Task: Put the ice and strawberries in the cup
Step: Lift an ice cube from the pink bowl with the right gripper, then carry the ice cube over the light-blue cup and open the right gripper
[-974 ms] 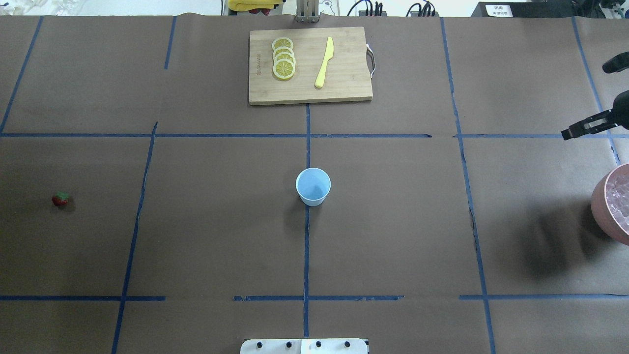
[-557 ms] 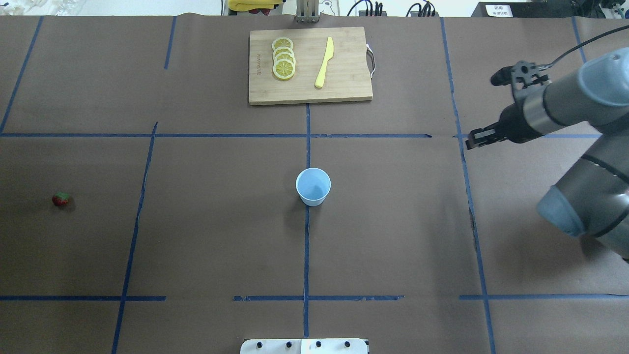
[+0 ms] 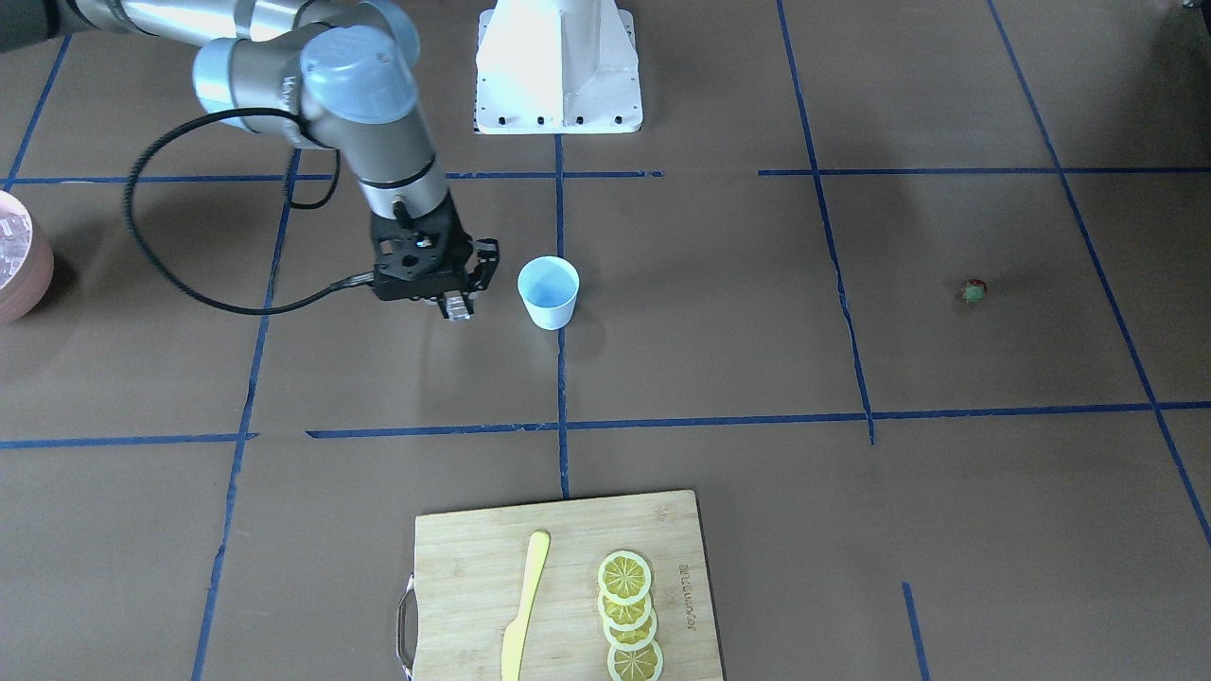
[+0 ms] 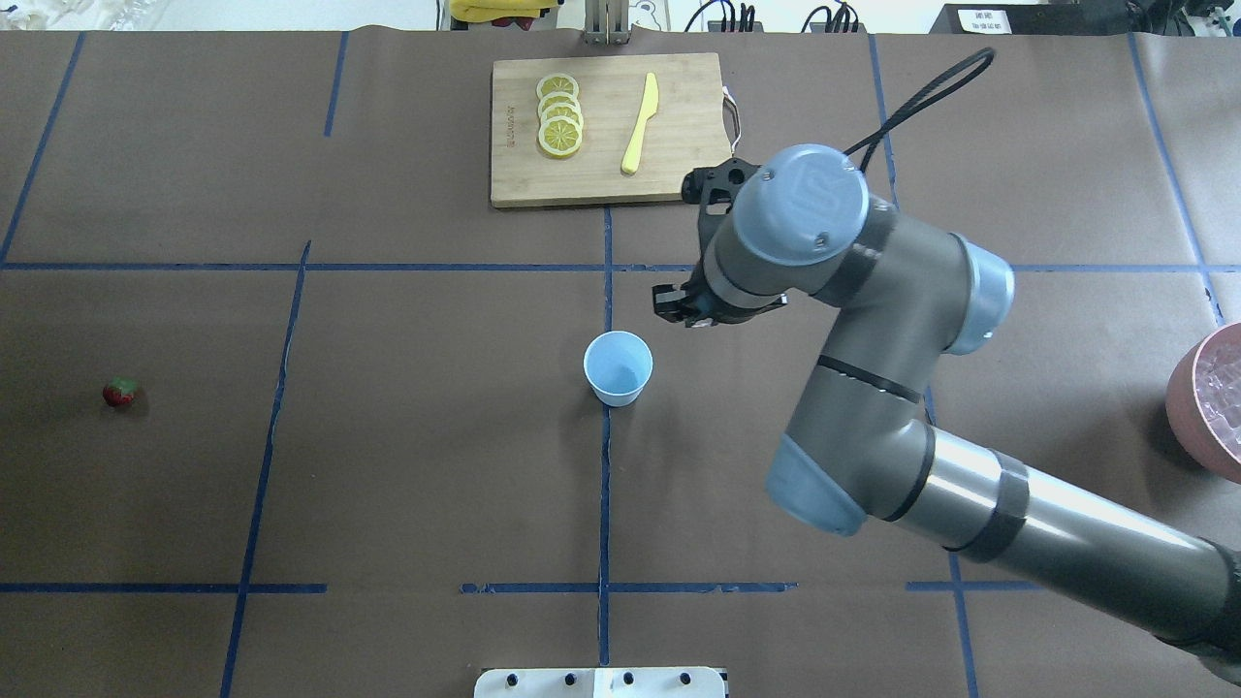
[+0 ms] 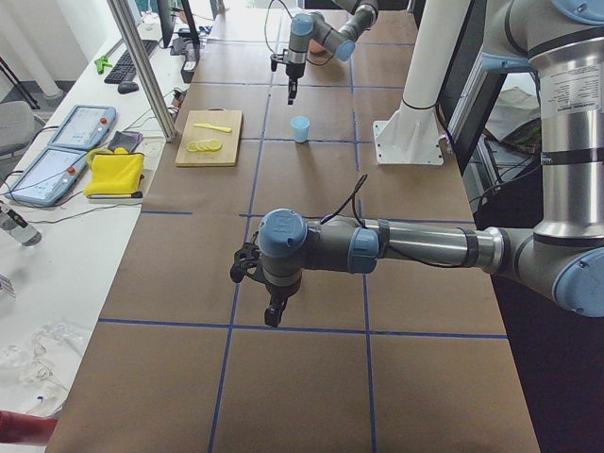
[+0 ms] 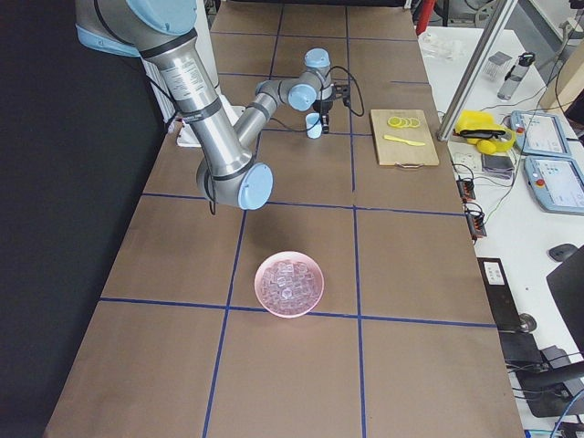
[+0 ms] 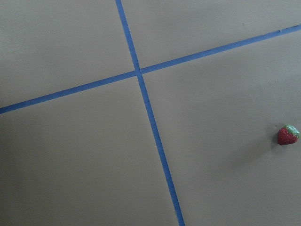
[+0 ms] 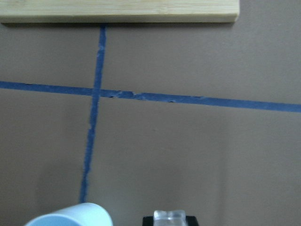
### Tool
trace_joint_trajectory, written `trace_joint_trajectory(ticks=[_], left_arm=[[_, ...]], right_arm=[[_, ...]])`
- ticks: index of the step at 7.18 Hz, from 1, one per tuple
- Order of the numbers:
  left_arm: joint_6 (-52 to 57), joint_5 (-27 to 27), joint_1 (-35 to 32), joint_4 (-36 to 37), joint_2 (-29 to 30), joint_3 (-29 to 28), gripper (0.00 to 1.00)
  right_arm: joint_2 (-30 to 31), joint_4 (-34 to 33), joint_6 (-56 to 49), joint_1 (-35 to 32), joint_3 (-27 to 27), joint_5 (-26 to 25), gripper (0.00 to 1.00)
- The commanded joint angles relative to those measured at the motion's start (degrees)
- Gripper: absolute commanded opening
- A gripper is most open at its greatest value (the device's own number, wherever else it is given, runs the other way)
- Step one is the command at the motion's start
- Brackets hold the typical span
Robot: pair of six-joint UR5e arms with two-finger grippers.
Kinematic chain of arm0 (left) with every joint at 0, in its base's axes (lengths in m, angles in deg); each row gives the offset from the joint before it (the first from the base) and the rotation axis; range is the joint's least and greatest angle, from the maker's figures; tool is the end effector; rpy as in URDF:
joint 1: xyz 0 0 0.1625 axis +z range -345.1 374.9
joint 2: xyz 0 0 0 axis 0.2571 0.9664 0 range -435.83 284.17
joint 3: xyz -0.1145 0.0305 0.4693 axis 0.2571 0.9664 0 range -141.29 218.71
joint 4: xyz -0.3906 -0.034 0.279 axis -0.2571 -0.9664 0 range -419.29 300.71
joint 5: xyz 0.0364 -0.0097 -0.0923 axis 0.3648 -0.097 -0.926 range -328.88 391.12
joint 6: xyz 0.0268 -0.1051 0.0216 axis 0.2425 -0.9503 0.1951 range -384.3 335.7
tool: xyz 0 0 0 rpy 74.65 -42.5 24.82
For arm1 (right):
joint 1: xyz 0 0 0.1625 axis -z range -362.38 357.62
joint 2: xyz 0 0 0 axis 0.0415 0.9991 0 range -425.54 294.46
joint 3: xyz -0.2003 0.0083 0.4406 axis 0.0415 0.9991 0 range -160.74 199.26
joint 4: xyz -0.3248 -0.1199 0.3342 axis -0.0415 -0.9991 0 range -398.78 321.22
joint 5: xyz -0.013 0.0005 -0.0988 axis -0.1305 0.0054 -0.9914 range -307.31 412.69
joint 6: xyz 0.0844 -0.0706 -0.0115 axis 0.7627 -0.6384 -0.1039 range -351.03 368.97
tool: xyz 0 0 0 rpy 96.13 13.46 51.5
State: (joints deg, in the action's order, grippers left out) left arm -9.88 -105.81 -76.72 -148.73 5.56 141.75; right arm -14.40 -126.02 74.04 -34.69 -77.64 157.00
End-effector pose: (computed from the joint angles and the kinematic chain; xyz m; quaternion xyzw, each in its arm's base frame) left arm -0.0664 -0.4914 0.6741 0.0861 0.3898 0.1156 0.9095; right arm -0.5964 -0.5026 0.2045 0.0955 -0.4123 0.0072 0.9060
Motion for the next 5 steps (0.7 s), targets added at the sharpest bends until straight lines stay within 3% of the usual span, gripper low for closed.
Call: trace_joint_trajectory(ticks=[1,5], left_arm=[[0.00,0.00,-0.05,-0.03,0.00,-0.04,1.00],[0.09,0.00,0.04,0.05,0.00,-0.13,1.00]], right_arm=[[-7.36,-1.00,5.50,3.65,5.57,-3.76,0.00],[-7.19,-3.90,5.69,4.54,4.79,-3.77,0.00]])
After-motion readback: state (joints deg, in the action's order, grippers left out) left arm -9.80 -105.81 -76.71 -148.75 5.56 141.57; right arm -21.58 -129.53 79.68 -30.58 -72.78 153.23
